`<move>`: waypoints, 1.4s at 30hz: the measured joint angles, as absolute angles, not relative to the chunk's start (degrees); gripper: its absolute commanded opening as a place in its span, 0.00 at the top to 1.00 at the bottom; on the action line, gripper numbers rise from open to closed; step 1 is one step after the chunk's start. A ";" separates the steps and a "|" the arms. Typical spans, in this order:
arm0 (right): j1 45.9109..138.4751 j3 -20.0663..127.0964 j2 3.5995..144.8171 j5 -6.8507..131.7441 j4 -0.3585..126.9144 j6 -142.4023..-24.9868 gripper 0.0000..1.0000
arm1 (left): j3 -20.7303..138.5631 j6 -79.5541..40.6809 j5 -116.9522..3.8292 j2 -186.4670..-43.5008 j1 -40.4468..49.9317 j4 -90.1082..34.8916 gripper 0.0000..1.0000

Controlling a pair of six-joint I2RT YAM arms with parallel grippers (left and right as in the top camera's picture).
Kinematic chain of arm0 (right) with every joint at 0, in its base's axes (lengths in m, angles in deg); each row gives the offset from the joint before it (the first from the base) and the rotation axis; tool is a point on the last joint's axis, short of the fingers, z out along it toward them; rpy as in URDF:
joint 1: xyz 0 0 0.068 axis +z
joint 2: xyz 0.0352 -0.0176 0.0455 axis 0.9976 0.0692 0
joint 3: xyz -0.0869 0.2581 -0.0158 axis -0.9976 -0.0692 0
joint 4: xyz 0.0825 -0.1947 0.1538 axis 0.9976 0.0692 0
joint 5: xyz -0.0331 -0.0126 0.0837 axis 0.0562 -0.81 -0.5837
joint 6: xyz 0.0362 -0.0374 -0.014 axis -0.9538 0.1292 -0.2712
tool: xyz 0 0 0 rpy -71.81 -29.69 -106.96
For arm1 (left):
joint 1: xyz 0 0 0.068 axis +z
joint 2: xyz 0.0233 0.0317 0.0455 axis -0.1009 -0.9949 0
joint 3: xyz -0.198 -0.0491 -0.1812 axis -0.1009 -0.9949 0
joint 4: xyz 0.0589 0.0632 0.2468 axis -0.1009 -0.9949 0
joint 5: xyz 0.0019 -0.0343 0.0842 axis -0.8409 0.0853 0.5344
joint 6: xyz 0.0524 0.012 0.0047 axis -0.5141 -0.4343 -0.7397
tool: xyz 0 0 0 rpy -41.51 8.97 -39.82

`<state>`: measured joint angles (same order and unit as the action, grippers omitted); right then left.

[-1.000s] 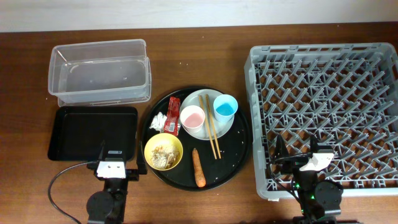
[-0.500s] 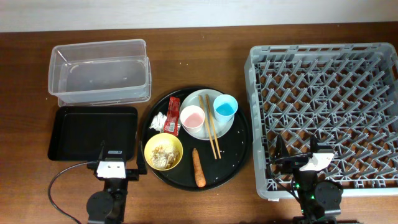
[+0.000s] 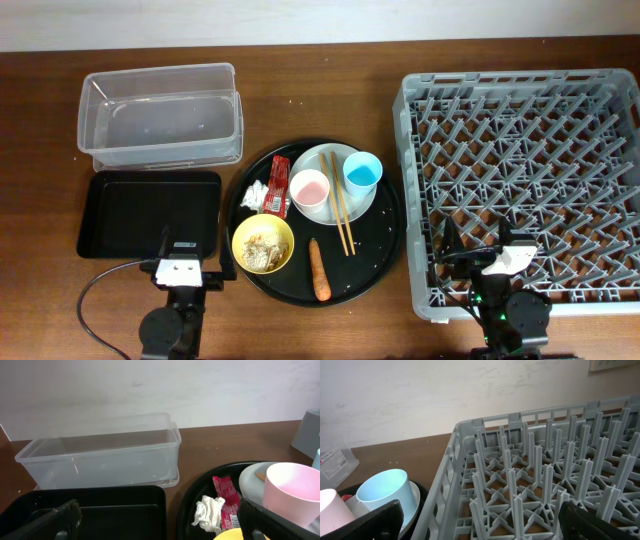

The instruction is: Sort waste into correct bins and load items into the dishwasher rack

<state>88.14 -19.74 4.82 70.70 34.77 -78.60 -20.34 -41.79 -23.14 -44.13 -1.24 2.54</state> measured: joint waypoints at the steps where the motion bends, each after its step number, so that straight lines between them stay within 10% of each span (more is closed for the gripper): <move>1: 88.14 -19.74 4.85 70.70 34.77 -78.62 0.02 | -20.34 -41.79 -23.14 -44.13 -1.24 2.54 0.01; 14: 88.14 -19.74 4.80 70.68 34.77 -78.62 0.02 | 2.20 -40.61 -44.06 -50.30 -1.28 -9.74 0.01; 20: 88.14 -19.63 4.89 70.70 34.85 -78.60 0.02 | 50.00 -40.21 -55.62 -95.65 -1.48 -40.78 0.01; 25: 88.14 -19.63 4.89 70.70 34.85 -78.62 0.02 | 50.41 -36.32 -62.27 -113.16 -4.69 -47.68 0.20; 26: 88.14 -19.63 4.89 70.68 34.85 -78.65 0.02 | 50.35 -31.60 -55.34 -115.85 -10.44 -49.76 0.02; 28: 88.14 -19.63 4.89 70.68 34.85 -78.60 0.02 | 50.11 -26.75 -45.04 -118.97 -21.43 -49.87 0.01; 31: 88.14 -19.63 4.89 70.70 34.85 -78.60 0.02 | 50.02 -24.52 -35.64 -121.57 -28.67 -48.82 0.62; 42: 88.14 -19.63 4.89 70.70 34.85 -78.62 0.02 | 29.65 -12.48 -32.56 -121.90 -28.82 -34.79 0.67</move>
<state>88.14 -19.63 4.89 70.70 34.85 -78.62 29.65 -12.48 -32.56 -121.90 -28.82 -34.79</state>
